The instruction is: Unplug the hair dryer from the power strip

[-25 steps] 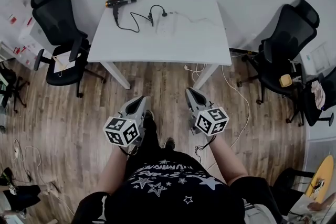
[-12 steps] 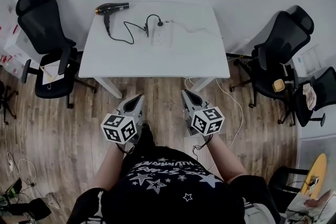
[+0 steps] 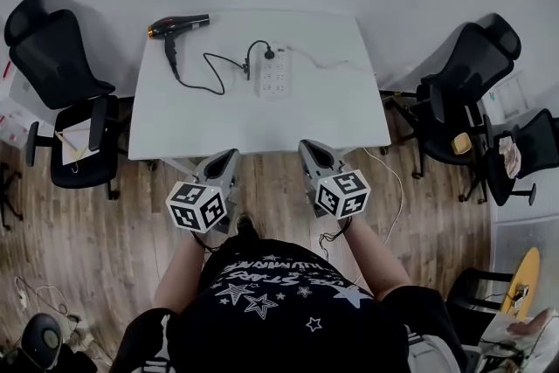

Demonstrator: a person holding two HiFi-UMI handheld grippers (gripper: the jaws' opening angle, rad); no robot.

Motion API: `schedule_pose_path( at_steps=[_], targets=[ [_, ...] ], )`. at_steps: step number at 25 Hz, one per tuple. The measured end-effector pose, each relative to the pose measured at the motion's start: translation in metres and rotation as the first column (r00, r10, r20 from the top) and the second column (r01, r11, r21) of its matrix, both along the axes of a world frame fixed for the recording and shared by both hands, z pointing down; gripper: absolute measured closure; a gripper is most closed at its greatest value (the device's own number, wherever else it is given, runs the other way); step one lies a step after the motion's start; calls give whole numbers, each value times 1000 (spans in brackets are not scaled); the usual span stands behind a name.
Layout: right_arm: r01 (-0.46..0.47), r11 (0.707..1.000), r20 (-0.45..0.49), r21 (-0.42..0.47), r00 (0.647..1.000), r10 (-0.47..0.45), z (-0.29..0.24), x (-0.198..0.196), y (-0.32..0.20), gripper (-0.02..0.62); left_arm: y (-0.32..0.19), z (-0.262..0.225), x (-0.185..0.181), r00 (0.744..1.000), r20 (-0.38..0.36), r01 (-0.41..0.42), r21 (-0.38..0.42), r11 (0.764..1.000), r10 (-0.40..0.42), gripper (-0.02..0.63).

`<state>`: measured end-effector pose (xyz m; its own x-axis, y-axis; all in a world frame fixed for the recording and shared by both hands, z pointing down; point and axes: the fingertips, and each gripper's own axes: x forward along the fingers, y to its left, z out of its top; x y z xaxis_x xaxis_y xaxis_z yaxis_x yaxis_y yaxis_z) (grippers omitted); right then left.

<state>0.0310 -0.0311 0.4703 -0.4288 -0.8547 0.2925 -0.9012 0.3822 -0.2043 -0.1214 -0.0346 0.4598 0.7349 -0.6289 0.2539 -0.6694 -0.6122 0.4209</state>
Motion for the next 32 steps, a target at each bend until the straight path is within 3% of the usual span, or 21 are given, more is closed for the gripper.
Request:
schedule_pose_path(
  at_steps=[7, 12, 24, 32],
  targets=[
    [-7, 1000, -43, -17, 999, 6, 9, -15, -24, 586, -30, 4, -11, 999, -4, -38, -13, 999, 38, 599],
    [-45, 999, -42, -17, 998, 45, 12, -16, -30, 586, -38, 7, -12, 993, 67, -100, 34, 994, 97, 599],
    [-45, 998, -66, -44, 997, 42, 22, -16, -42, 586, -47, 8, -8, 992, 68, -107, 29, 994, 105, 599],
    [-6, 1000, -51, -19, 999, 5, 21, 0, -88, 586, -81, 4, 3, 996, 76, -49, 37, 998, 46, 599]
  ],
)
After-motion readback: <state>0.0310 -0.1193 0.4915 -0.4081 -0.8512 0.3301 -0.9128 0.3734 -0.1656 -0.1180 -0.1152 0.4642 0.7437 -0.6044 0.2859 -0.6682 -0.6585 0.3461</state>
